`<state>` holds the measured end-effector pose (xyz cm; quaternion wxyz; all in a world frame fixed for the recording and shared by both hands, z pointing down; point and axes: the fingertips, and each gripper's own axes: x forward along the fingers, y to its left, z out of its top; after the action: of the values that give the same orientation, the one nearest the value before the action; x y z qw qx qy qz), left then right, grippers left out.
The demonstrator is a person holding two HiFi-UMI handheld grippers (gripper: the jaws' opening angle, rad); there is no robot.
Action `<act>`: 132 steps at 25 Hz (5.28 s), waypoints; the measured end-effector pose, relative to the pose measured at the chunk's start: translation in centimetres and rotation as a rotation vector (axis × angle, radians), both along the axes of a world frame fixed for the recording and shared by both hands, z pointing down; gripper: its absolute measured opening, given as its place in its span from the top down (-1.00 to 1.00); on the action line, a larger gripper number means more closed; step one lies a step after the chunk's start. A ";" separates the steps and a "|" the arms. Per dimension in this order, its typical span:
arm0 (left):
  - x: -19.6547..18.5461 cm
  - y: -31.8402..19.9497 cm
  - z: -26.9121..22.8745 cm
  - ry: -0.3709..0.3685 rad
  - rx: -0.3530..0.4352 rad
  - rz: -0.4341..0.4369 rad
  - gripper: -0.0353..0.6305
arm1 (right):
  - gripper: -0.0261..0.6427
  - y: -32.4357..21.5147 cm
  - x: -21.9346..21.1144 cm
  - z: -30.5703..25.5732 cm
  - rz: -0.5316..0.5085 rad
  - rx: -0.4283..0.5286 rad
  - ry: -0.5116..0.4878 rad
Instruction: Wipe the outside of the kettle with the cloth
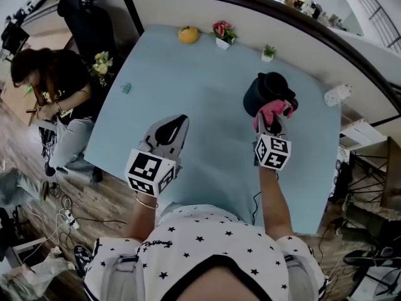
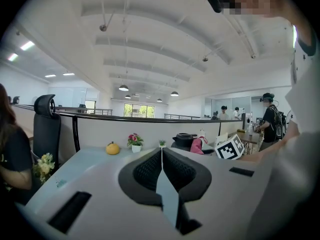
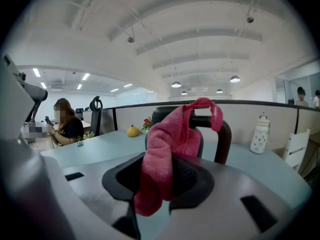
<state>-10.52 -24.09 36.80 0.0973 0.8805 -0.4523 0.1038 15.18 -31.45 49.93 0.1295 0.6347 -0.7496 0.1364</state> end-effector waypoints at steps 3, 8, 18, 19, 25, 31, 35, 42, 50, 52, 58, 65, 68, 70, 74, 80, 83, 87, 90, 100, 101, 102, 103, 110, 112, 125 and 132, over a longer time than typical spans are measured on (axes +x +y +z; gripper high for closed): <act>-0.3 -0.1 0.2 -0.004 -0.005 -0.013 0.81 | 0.52 0.0 -0.5 2.0 -0.011 -0.059 -0.026; -0.9 -0.5 0.5 -0.020 -0.016 -0.041 0.81 | 0.52 -0.4 -1.3 4.8 -0.027 -0.137 -0.065; -1.9 -0.5 1.2 -0.030 -0.028 -0.071 0.81 | 0.52 -0.5 -2.1 9.9 -0.050 -0.268 -0.076; -1.9 -0.4 1.2 -0.030 -0.028 -0.074 0.81 | 0.52 -0.5 -2.2 10.4 -0.048 -0.281 -0.071; -2.5 -0.4 0.8 -0.030 -0.015 -0.088 0.81 | 0.52 -0.6 -2.0 11.8 -0.040 -0.293 -0.026; -4.0 0.2 0.5 0.014 -0.014 -0.078 0.81 | 0.52 0.4 -2.1 10.8 -0.024 -0.298 -0.020; -5.0 0.2 0.3 0.043 -0.006 -0.078 0.81 | 0.52 1.0 -3.9 8.3 -0.027 -0.248 -0.059; -3.7 -0.6 0.4 0.084 0.004 0.025 0.81 | 0.52 1.3 -4.2 -0.7 0.047 -0.024 -0.123; -4.3 -1.9 -0.2 0.099 0.013 0.080 0.81 | 0.52 -0.8 -3.5 -7.8 0.103 0.159 -0.043; -4.8 -2.2 -0.1 0.086 0.015 0.082 0.81 | 0.52 -1.5 -3.0 -8.7 0.124 0.181 -0.041; -6.5 -3.0 0.7 0.081 -0.006 0.085 0.81 | 0.52 -3.4 -2.7 -8.6 0.159 0.173 -0.013; -8.4 -4.2 1.8 0.088 -0.033 0.095 0.81 | 0.53 -4.4 -3.6 -7.0 0.190 0.146 0.054; -8.7 -4.6 2.0 0.092 -0.039 0.109 0.81 | 0.53 -4.5 -4.0 -6.1 0.194 0.119 0.081; -8.7 -4.8 2.2 0.087 -0.042 0.119 0.81 | 0.53 -4.6 -4.4 -5.2 0.191 0.094 0.073; -8.4 -5.2 2.4 0.075 -0.047 0.125 0.81 | 0.53 -4.4 -4.8 -3.7 0.171 0.046 0.034; -7.4 -5.5 2.6 0.049 -0.051 0.096 0.81 | 0.53 -4.3 -5.4 -0.3 0.140 -0.030 -0.044; -7.0 -5.1 2.6 0.041 -0.058 0.084 0.81 | 0.53 -4.0 -5.3 1.7 0.132 -0.078 -0.076; -7.1 -4.7 3.3 0.028 -0.083 0.053 0.81 | 0.53 -3.9 -5.3 4.2 0.129 -0.135 -0.118; -6.9 -4.7 3.4 0.021 -0.083 0.041 0.81 | 0.53 -3.9 -5.4 6.2 0.127 -0.181 -0.134; -7.3 -4.9 3.3 -0.005 -0.081 0.008 0.81 | 0.53 -3.4 -5.3 11.0 0.162 -0.287 -0.200; -7.3 -4.8 3.3 -0.007 -0.081 0.009 0.81 | 0.53 -3.3 -5.3 11.2 0.163 -0.289 -0.202; -7.3 -4.8 3.4 -0.009 -0.081 0.009 0.81 | 0.53 -3.3 -5.3 11.3 0.164 -0.290 -0.202; -7.3 -4.7 3.3 -0.010 -0.080 0.010 0.81 | 0.53 -3.3 -5.2 11.3 0.165 -0.291 -0.202; -7.3 -4.3 3.1 0.001 -0.077 0.027 0.81 | 0.53 -2.8 -9.0 6.8 0.085 -0.206 -0.291; -7.3 -4.2 2.8 0.006 -0.073 0.033 0.81 | 0.53 -3.6 -10.2 4.2 0.057 -0.148 -0.325; -6.6 -4.4 2.4 -0.004 -0.066 0.059 0.81 | 0.53 -7.9 -7.7 -2.9 0.201 0.075 -0.510; -6.7 -4.6 3.1 -0.015 -0.086 0.055 0.81 | 0.53 -8.1 -6.7 -1.7 0.263 0.070 -0.562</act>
<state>-17.24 -28.69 39.93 0.1288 0.8868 -0.4237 0.1324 8.43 -39.53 48.24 -0.1235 0.6678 -0.6717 0.2961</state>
